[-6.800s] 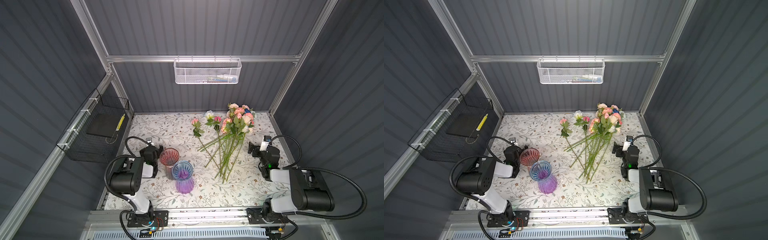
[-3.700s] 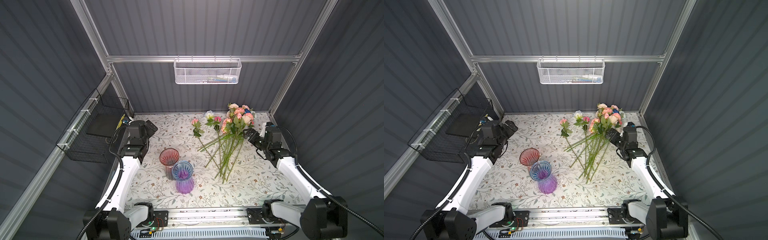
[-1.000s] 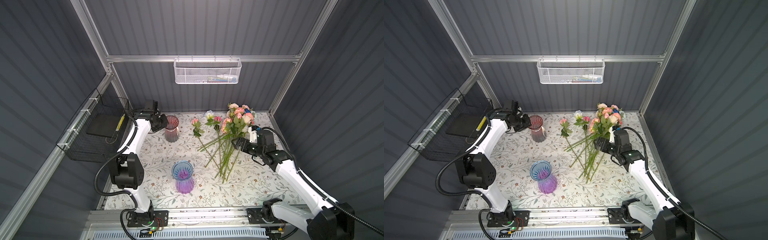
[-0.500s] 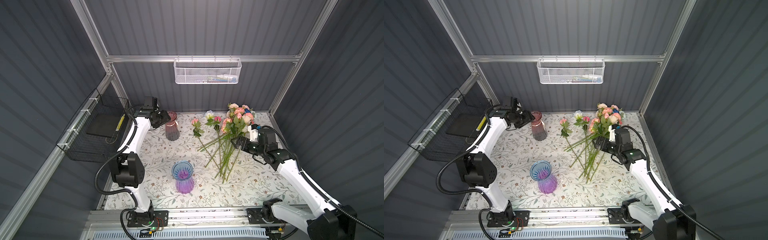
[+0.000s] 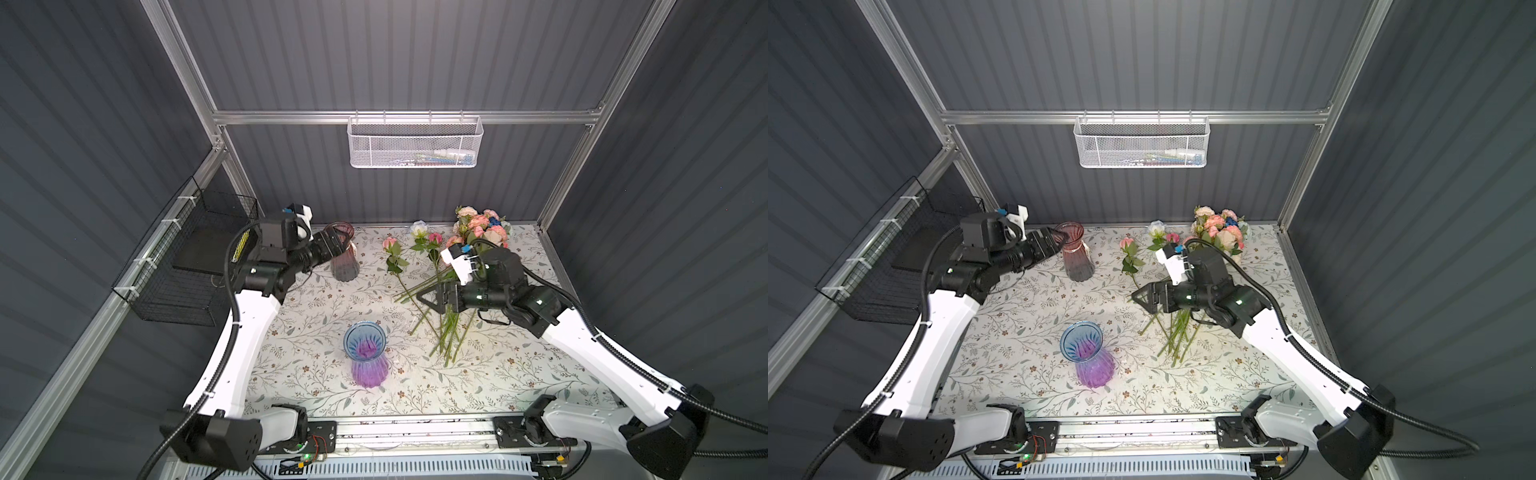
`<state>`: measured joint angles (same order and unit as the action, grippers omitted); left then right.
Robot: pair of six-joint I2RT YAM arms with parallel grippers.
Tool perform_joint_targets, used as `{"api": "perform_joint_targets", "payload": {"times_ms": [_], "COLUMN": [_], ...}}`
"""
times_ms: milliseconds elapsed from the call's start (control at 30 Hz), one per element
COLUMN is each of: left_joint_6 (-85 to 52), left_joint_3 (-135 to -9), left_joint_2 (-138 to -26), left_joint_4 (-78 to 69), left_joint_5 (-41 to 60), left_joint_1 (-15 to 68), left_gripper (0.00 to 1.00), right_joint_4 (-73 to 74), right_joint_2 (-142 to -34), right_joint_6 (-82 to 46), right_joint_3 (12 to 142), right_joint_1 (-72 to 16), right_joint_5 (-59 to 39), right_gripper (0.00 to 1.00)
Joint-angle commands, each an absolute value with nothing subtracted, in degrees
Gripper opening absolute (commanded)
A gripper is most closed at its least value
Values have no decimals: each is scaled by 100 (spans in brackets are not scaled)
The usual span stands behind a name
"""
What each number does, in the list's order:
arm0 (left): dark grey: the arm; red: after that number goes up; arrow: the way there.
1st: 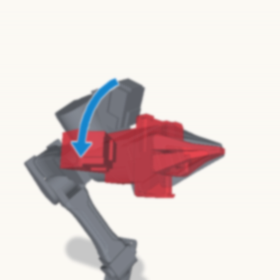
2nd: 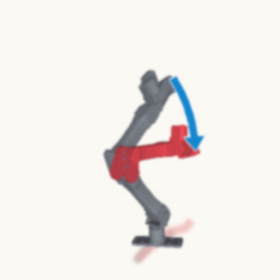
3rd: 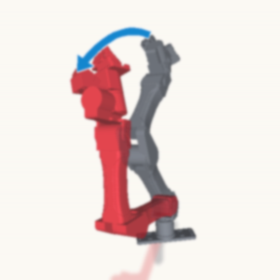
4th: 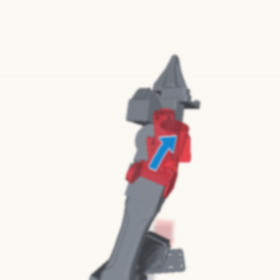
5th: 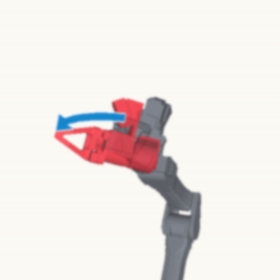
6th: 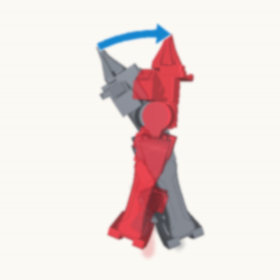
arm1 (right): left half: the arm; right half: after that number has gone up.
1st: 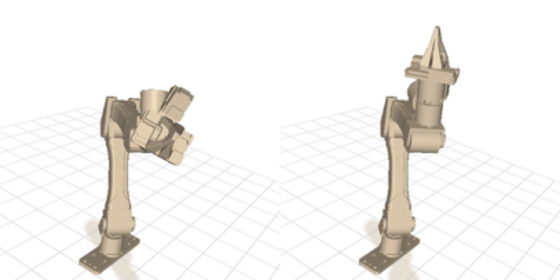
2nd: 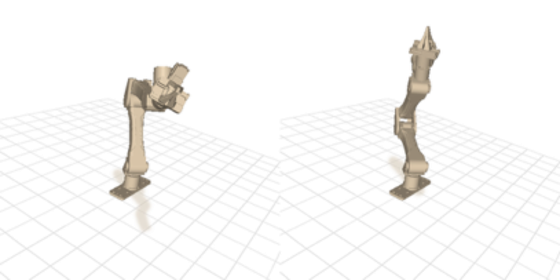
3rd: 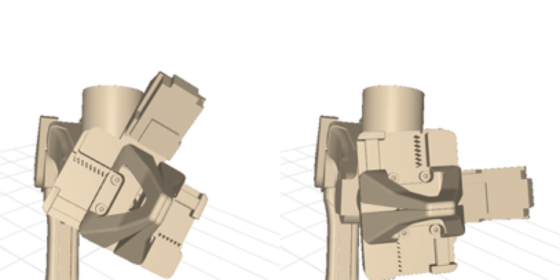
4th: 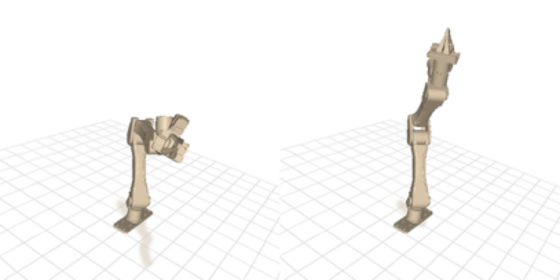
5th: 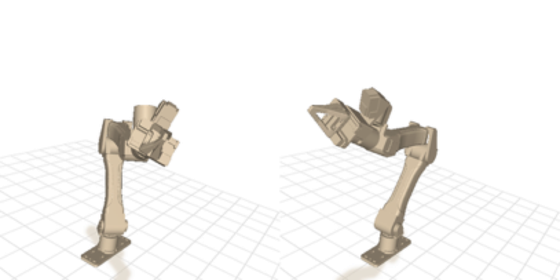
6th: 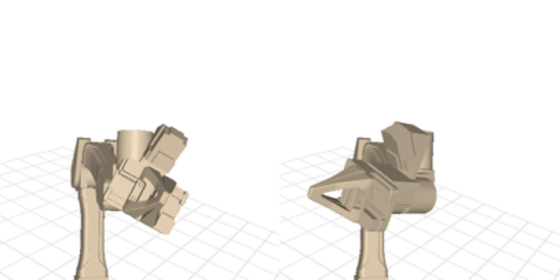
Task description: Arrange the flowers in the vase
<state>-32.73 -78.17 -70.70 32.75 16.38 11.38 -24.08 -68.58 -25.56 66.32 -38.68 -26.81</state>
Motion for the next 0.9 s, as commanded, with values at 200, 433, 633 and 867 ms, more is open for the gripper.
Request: {"api": "perform_joint_targets", "payload": {"times_ms": [200, 433, 633, 867], "left_joint_6": [-2966, -2927, -2883, -2830], "left_joint_3": [-6681, -6446, -6323, -6270], "left_joint_2": [-5712, -5519, -5438, -5409], "left_joint_4": [3720, 3783, 3771, 3797], "left_joint_5": [828, 872, 879, 875], "left_joint_1": [1178, 1178, 1179, 1178], "left_gripper": [100, 100, 99, 100], "right_joint_4": [-3413, -3718, -3720, -3867], "right_joint_2": [-8153, -8985, -9380, -9633], "right_joint_6": [-1855, -1819, -1837, -1864], "right_joint_3": [7873, 8398, 8600, 8789], "right_joint_1": [-5350, -5763, -5877, -5897], "right_joint_5": [-2114, -1328, -1232, -1185], "right_gripper": [84, 71, 59, 30]}}
